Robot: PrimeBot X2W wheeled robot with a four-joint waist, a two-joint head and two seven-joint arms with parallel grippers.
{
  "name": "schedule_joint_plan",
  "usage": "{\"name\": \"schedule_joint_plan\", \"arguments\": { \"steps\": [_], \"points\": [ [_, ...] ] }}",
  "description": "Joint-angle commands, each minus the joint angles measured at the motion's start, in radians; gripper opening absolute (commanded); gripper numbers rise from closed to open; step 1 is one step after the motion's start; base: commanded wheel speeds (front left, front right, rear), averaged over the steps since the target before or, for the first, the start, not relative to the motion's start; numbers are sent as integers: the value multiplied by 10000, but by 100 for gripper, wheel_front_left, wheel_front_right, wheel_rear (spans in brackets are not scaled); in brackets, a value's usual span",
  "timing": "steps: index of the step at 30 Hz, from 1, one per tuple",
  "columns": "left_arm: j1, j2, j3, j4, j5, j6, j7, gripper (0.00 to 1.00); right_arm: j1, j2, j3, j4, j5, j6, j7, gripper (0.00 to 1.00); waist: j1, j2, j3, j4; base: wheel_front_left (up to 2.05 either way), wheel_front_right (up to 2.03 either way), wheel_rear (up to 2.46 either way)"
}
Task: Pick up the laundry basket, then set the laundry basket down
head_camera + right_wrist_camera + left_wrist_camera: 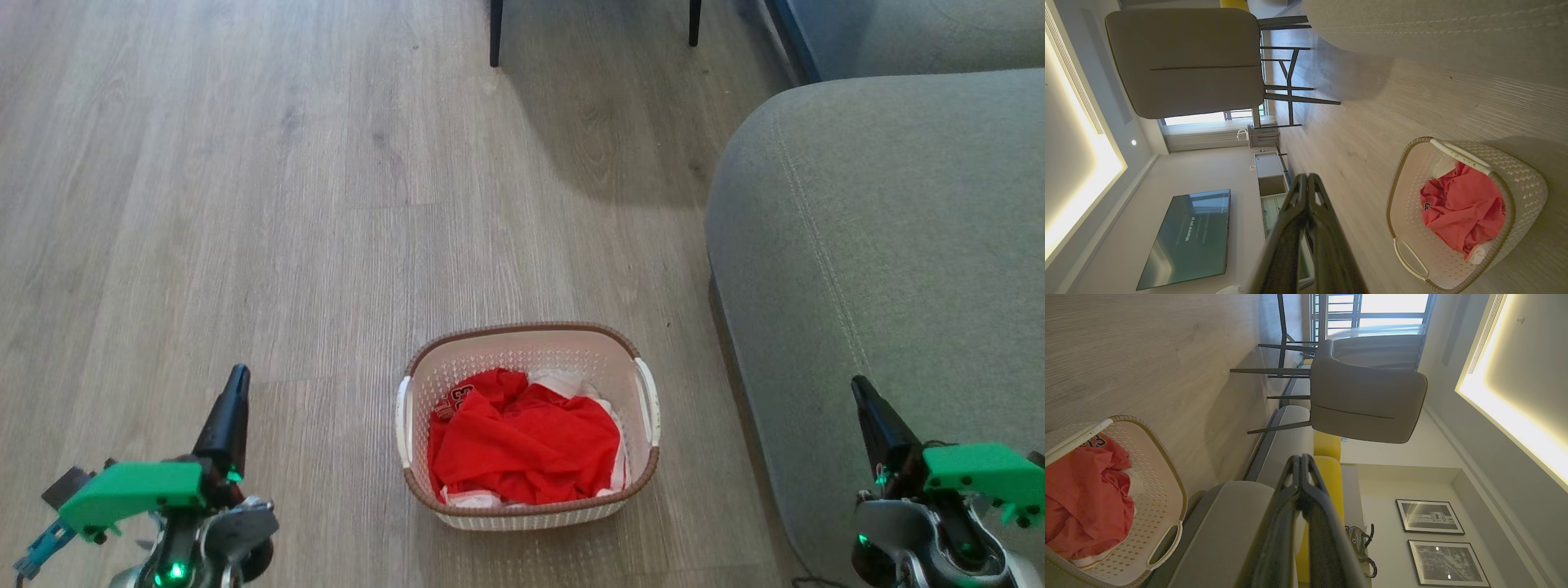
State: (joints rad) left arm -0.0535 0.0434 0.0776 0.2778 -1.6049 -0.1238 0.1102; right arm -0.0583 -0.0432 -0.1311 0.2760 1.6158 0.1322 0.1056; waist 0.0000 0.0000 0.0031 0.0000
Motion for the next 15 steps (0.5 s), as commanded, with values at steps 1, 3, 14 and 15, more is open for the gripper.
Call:
{"name": "schedule_joint_plan", "arguments": {
  "steps": [1, 3, 14, 15],
  "points": [
    [-544, 68, 360, -328, -40, -69, 29, 0, -496, -70, 172, -313, -72, -15, 77, 0, 0, 0, 0, 0, 0, 0, 0],
    [-544, 68, 360, -328, -40, -69, 29, 0, -496, -70, 172, -313, -72, -15, 77, 0, 0, 0, 0, 0, 0, 0, 0],
    [-544, 68, 360, -328, -40, -69, 29, 0, -496, -70, 172, -313, -72, -15, 77, 0, 0, 0, 0, 0, 0, 0, 0],
    [-544, 68, 360, -328, -40, -69, 29, 0, -496, -70, 172, -313, -72, -15, 77, 0, 0, 0, 0, 0, 0, 0, 0]
  ]
}}
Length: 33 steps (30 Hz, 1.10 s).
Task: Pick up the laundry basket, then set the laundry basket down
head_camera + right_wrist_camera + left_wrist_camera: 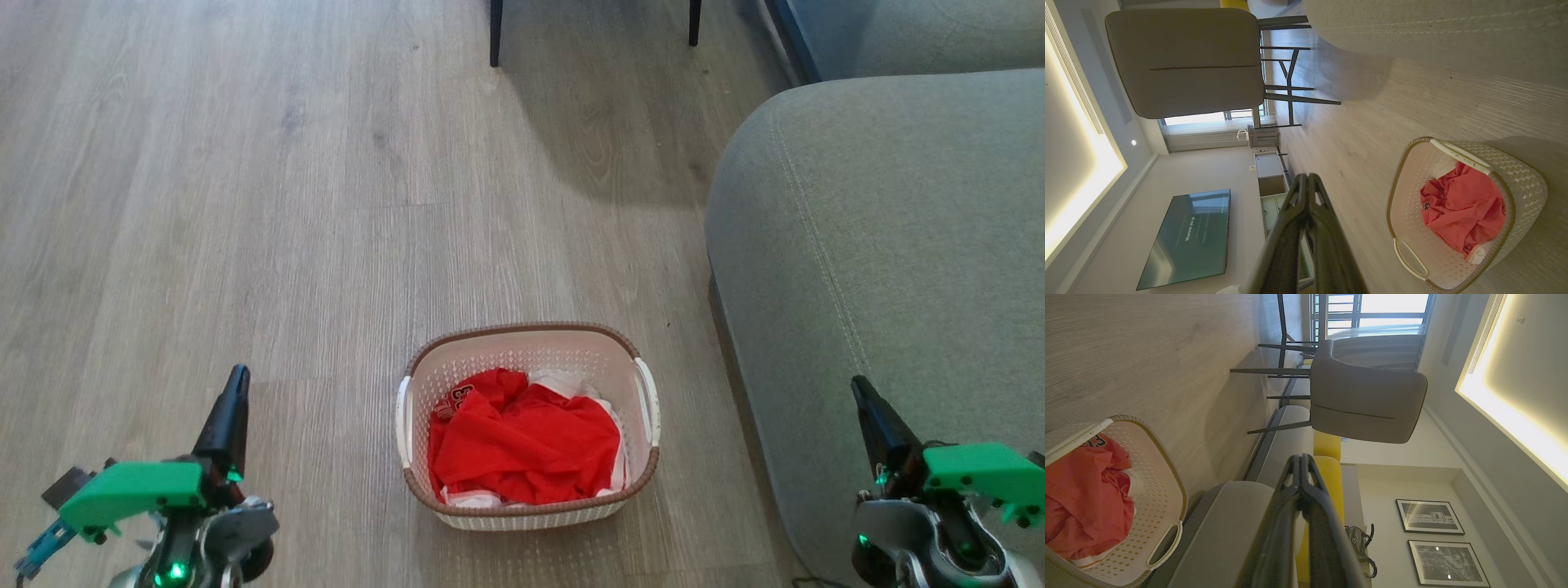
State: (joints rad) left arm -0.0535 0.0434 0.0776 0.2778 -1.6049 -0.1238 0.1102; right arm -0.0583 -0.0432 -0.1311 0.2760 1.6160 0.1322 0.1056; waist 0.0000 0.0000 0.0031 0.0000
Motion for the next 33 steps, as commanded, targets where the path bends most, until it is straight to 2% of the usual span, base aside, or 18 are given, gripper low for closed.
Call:
{"name": "schedule_joint_plan", "arguments": {
  "steps": [1, 33],
  "points": [
    [-544, 68, 360, -328, -40, -69, 29, 0, -496, -70, 172, -313, -74, -15, 77, 0, 0, 0, 0, 0, 0, 0, 0],
    [-544, 68, 360, -329, -40, -69, 29, 0, -496, -70, 173, -313, -73, -15, 76, 0, 0, 0, 0, 0, 0, 0, 0]
  ]
}}
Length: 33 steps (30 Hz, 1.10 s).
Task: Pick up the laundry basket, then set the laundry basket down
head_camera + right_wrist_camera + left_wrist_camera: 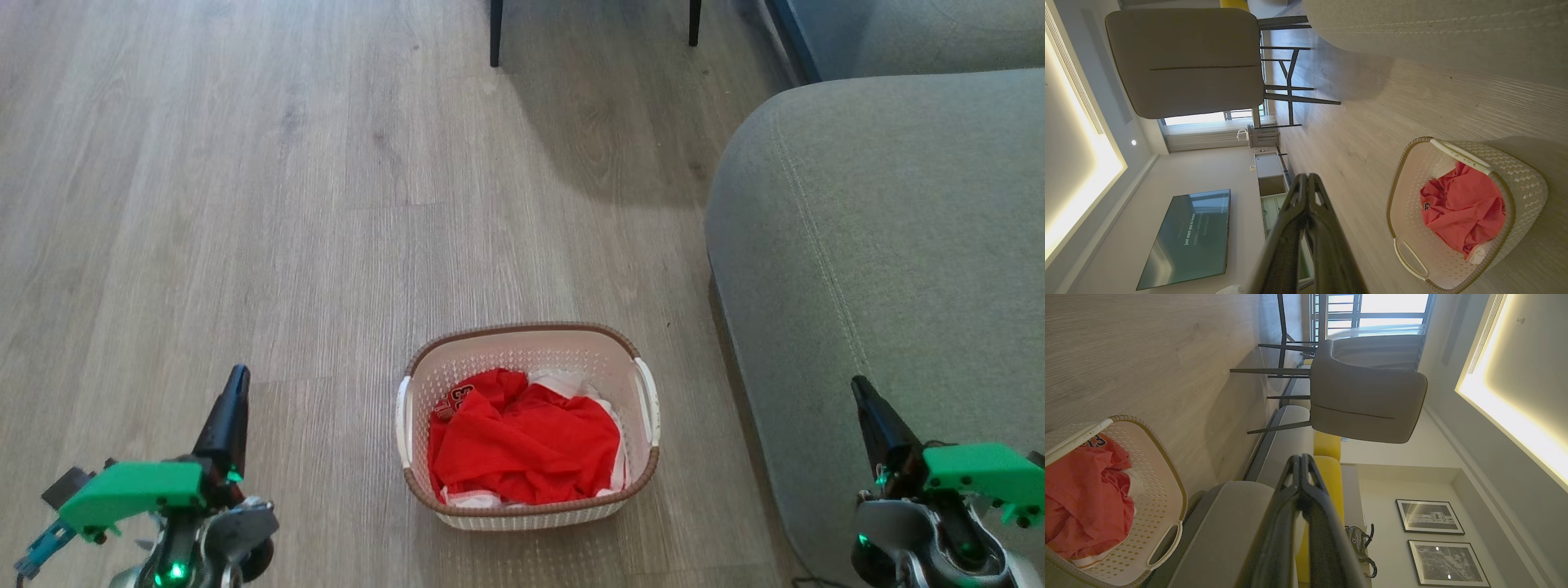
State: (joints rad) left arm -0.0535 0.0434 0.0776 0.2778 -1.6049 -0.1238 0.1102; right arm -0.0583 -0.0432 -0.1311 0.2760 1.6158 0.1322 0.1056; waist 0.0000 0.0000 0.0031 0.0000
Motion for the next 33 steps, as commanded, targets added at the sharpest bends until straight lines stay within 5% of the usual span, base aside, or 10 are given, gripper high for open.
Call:
{"name": "schedule_joint_plan", "arguments": {
  "steps": [1, 23, 24, 33],
  "points": [
    [-544, 68, 360, -329, -40, -69, 29, 0, -496, -70, 173, -313, -71, -15, 76, 0, 0, 0, 0, 0, 0, 0, 0],
    [-1, -2, 0, -1, 1, 0, -1, 0, -1, 0, 2, -1, 1, 0, -1, 0, 0, 0, 0, 0, 0, 0, 0],
    [17, -2, -12, 63, 4, 6, -7, 100, 12, 4, 13, 60, 4, 0, -13, 100, 0, 0, 0, 0, 0, 0, 0],
    [412, -46, -147, 447, 131, 14, -179, 100, 285, 86, 229, 532, -54, -1, -190, 100, 0, 0, -19, 4, 0, 0, 0]
  ]
}}
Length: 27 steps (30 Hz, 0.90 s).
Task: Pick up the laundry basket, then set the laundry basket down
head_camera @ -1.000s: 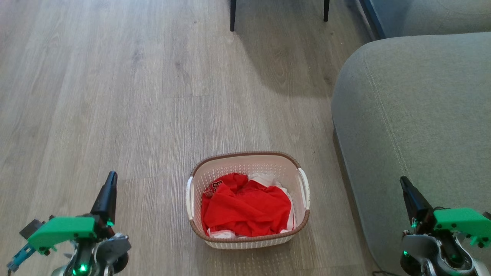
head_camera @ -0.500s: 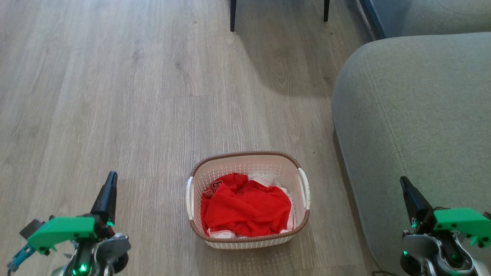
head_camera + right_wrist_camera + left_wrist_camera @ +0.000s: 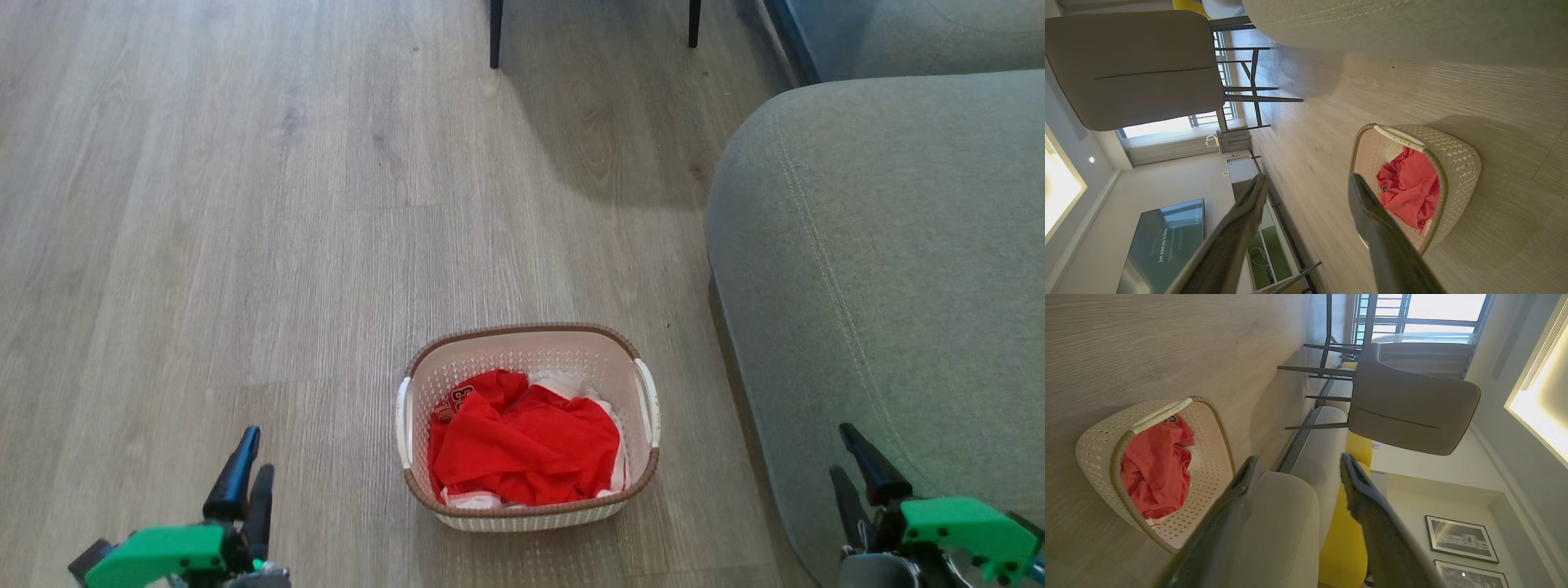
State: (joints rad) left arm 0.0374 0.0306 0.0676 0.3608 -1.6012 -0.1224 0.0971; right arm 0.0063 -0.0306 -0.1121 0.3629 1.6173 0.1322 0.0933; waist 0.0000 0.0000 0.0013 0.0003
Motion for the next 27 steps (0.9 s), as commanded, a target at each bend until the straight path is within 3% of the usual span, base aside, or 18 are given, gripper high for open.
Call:
{"name": "schedule_joint_plan", "arguments": {
  "steps": [1, 12, 27],
  "points": [
    [-496, 83, -62, -409, 121, 4, -79, 100, -363, -42, 62, -343, -89, -1, -96, 100, 0, 0, -4, 2, 0, 0, 0],
    [-519, 94, -222, -747, 698, 100, -405, 100, -421, -56, 250, -472, -701, -2, -417, 100, 0, 0, -36, 18, 0, 0, 0],
    [-581, 108, -503, -1371, 2491, 417, -851, 100, -448, -76, 505, -948, -2493, -4, -856, 100, 0, 0, -55, 31, 0, 0, 0]
  ]
}}
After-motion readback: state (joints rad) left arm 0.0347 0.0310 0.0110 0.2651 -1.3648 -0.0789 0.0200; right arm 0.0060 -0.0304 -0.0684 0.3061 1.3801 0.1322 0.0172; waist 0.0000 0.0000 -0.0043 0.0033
